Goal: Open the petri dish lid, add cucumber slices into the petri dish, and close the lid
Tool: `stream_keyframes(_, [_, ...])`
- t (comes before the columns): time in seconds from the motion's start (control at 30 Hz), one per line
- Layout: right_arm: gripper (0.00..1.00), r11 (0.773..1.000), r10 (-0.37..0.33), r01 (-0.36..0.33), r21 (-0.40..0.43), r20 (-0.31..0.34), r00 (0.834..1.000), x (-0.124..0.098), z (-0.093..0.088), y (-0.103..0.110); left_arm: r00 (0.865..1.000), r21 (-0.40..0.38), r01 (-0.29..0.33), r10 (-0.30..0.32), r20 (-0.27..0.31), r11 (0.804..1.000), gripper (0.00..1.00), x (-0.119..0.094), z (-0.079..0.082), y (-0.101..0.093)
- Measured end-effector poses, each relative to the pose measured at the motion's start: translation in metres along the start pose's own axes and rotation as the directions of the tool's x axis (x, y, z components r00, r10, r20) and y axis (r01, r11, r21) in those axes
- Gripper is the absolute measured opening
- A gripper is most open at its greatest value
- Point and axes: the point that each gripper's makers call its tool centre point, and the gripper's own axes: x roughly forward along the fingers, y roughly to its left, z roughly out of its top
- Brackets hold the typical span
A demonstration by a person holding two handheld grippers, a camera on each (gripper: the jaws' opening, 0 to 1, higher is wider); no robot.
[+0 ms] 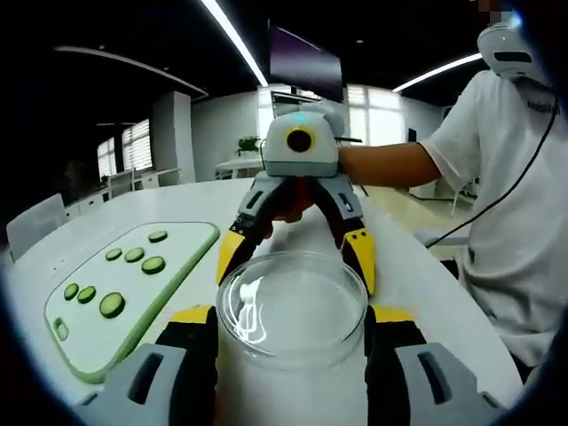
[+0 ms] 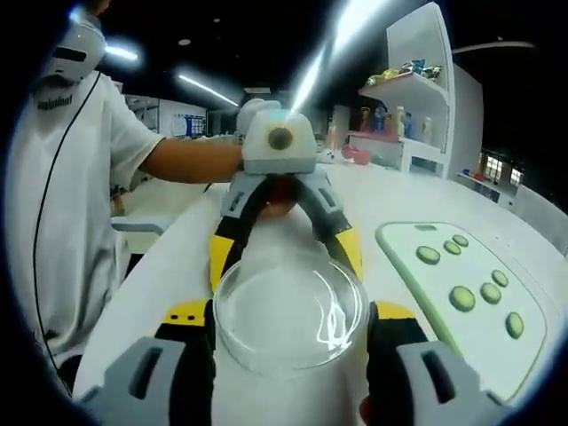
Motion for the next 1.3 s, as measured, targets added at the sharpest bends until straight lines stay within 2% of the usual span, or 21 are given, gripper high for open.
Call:
stream_keyframes(0.67, [0.67,1.000,0.005,-0.005,-0.005,0.004,1.000,0.000,0.001,0.001,1.000,0.005,-0.012,0.012,-0.005,1.000,0.66,0.000,0.001,0.000])
stream_keyframes(1.3, [0.67,0.999,0.004,-0.004,-0.036,0.000,1.000,-0.004,0.013,-0.001,0.999,0.025,-0.034,0.034,0.029,0.999,0.66,-0.006,0.013,0.001])
